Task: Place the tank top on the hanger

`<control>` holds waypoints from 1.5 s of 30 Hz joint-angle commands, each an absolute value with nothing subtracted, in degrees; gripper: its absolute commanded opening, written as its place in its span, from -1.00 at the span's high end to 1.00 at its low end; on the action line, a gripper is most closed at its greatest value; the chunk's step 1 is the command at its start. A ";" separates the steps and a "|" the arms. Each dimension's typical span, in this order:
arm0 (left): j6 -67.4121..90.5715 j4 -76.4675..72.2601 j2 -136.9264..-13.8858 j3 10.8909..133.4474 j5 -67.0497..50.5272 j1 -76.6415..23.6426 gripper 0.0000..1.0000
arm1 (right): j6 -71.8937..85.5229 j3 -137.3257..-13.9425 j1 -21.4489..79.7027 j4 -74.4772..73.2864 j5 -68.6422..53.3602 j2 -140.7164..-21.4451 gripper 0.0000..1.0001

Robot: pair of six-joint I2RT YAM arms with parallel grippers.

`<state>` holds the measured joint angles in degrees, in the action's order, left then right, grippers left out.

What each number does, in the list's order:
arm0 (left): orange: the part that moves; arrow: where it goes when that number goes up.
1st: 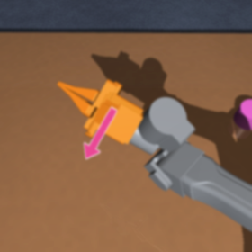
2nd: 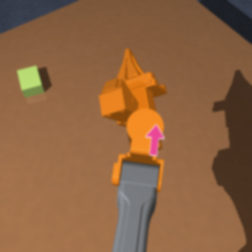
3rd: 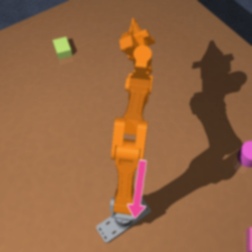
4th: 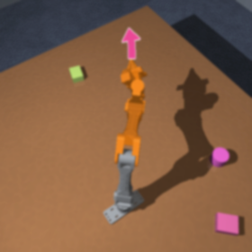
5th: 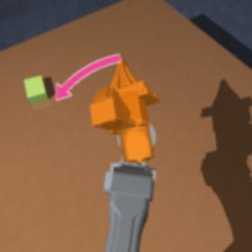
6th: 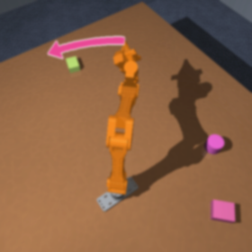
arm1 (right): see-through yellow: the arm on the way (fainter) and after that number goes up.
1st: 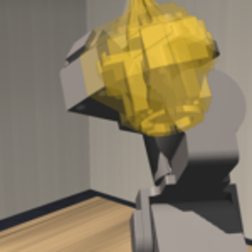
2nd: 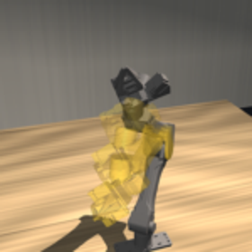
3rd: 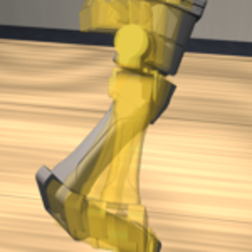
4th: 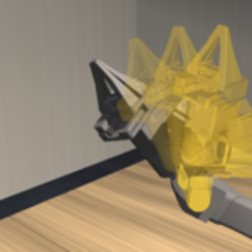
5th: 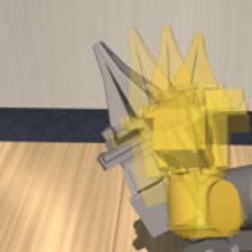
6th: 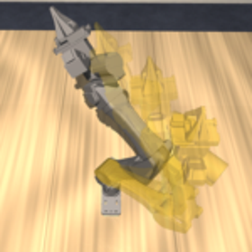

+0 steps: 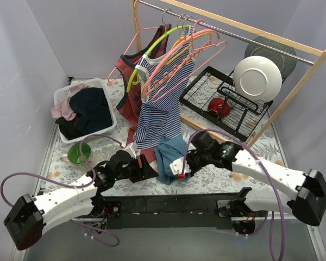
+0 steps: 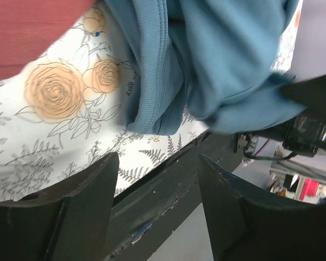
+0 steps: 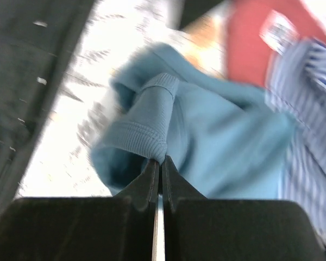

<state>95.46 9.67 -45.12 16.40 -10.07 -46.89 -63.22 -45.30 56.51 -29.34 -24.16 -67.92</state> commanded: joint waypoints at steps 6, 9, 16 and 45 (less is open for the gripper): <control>88.16 -2.02 -60.27 20.56 -17.66 -47.02 -0.01 | -59.08 -41.31 41.76 -34.20 -22.07 -55.38 0.97; 86.75 -1.76 -62.92 22.50 -17.58 -47.11 0.03 | -55.30 -39.73 36.75 -30.51 -18.91 -53.01 0.97; 86.22 -2.37 -65.30 24.17 -15.73 -47.02 0.19 | -46.42 -36.83 28.31 -22.68 -14.15 -50.10 0.97; 77.26 10.62 -57.23 36.27 -14.95 -49.31 1.00 | -50.09 -51.83 23.03 -37.68 -29.79 -52.47 0.97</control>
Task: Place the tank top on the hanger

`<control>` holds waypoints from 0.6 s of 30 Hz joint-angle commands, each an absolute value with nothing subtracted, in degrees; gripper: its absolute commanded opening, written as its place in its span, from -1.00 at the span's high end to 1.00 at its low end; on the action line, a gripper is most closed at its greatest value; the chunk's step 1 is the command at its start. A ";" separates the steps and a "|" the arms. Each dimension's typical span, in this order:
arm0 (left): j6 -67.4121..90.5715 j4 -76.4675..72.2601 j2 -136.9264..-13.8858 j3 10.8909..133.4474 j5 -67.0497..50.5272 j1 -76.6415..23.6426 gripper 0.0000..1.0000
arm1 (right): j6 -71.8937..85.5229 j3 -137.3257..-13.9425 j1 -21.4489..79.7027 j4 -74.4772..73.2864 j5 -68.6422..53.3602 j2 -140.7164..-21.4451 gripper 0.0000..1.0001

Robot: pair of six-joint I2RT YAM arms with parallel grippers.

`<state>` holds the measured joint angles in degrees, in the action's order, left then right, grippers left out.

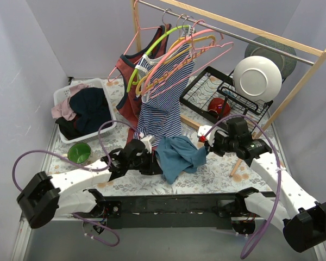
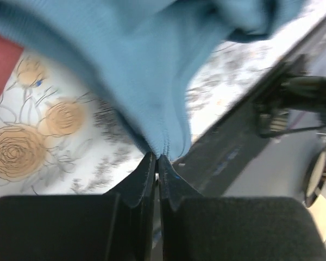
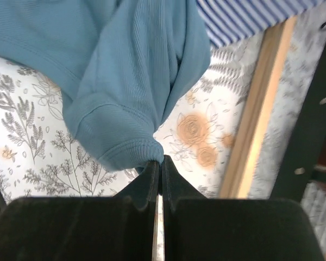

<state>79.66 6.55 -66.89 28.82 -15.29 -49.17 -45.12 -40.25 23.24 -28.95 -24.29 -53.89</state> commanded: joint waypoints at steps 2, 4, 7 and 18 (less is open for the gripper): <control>75.59 15.10 -52.32 40.14 -13.63 -49.13 1.00 | -53.59 -57.02 23.03 -40.94 -30.67 -51.86 0.97; 74.01 18.35 -49.67 46.91 -12.40 -49.13 1.00 | -55.89 -65.36 23.03 -46.21 -31.98 -52.29 0.97; 71.56 20.47 -45.80 57.33 -10.12 -49.04 1.00 | -59.23 -78.28 23.03 -52.90 -32.69 -55.45 0.97; 67.50 21.53 -48.25 84.64 -9.23 -49.04 1.00 | -45.89 -113.12 22.94 -47.82 -32.08 -61.79 0.97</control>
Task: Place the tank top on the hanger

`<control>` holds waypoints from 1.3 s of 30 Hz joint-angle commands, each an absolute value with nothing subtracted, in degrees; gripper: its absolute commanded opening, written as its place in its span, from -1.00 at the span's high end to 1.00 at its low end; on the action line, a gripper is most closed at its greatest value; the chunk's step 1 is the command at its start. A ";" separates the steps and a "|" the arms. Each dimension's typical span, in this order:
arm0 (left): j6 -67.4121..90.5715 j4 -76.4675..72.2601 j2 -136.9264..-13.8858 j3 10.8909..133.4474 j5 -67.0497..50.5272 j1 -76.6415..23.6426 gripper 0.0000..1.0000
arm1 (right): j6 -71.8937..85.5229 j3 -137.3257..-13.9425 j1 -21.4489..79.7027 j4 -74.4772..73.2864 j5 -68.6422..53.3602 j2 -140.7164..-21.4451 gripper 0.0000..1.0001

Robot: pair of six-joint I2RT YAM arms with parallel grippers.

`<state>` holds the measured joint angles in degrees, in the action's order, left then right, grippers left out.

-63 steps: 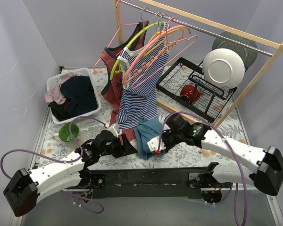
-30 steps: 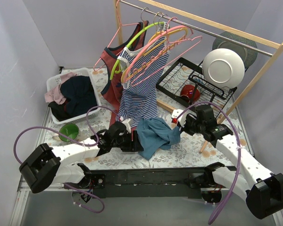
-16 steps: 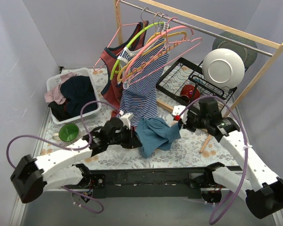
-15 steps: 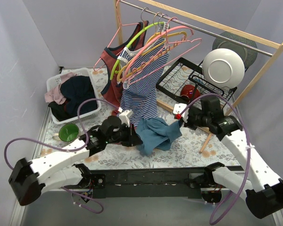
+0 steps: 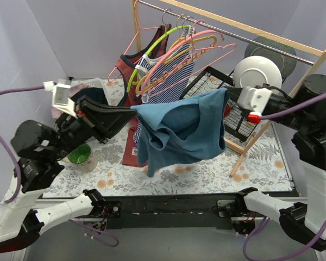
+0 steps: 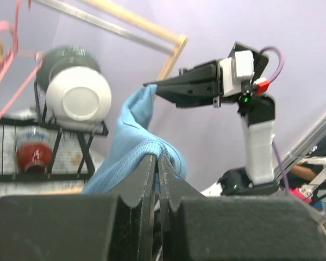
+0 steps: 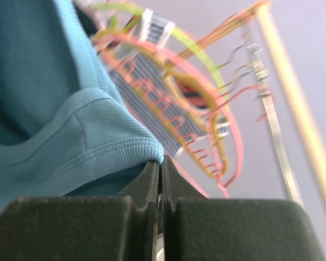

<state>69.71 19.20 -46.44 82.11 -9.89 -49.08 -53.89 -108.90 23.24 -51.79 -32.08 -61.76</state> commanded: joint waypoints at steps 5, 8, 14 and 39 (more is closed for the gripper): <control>68.81 21.62 -45.36 77.10 -3.87 -49.04 1.00 | -42.98 -96.12 22.24 -41.85 -30.06 -58.02 0.97; 71.18 20.48 -42.99 68.40 -1.86 -49.04 1.00 | -41.93 -83.82 22.24 -37.90 -28.65 -55.65 0.97; 78.91 14.86 -39.64 46.53 4.47 -49.04 1.00 | -39.21 -64.36 22.06 -27.35 -26.37 -53.18 0.97; 65.32 16.93 -43.84 42.34 -1.74 -48.69 -0.85 | -33.65 -50.00 21.80 -23.19 -36.36 -54.40 -0.62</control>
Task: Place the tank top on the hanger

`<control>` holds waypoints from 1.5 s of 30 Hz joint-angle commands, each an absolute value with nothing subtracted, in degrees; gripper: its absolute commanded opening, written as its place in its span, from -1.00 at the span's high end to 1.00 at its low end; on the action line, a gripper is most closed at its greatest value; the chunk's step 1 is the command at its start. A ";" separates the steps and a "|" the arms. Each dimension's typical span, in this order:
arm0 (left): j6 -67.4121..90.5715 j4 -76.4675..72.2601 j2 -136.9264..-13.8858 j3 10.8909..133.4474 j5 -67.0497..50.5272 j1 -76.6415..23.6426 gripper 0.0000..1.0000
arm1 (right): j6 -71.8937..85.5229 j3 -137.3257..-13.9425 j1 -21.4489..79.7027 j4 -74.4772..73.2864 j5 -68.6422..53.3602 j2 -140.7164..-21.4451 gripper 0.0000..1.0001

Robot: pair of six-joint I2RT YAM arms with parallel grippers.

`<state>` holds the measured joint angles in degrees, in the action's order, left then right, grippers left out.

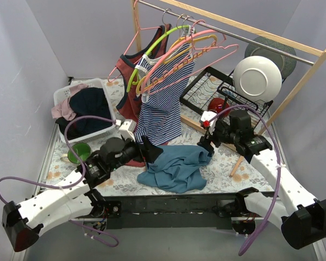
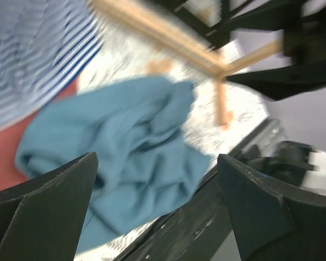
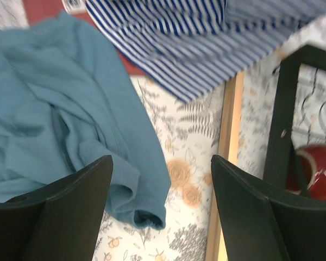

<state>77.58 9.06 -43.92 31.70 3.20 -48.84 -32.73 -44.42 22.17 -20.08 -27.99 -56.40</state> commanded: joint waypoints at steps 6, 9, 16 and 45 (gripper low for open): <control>53.98 22.93 -54.30 67.38 -0.62 -48.69 -0.85 | -36.03 -48.52 20.13 -26.81 -46.39 -53.88 -0.63; 49.15 23.38 -62.73 79.25 1.58 -48.60 -0.83 | -35.51 -46.67 18.20 -25.58 -48.16 -52.82 -0.62; 46.05 35.23 -85.23 110.19 -3.76 -44.04 -0.69 | -33.40 -44.04 14.68 -23.30 -51.85 -50.28 -0.62; 41.22 38.32 -100.55 125.24 2.46 -40.08 -0.42 | -31.11 -42.19 11.16 -21.18 -57.66 -49.48 -0.63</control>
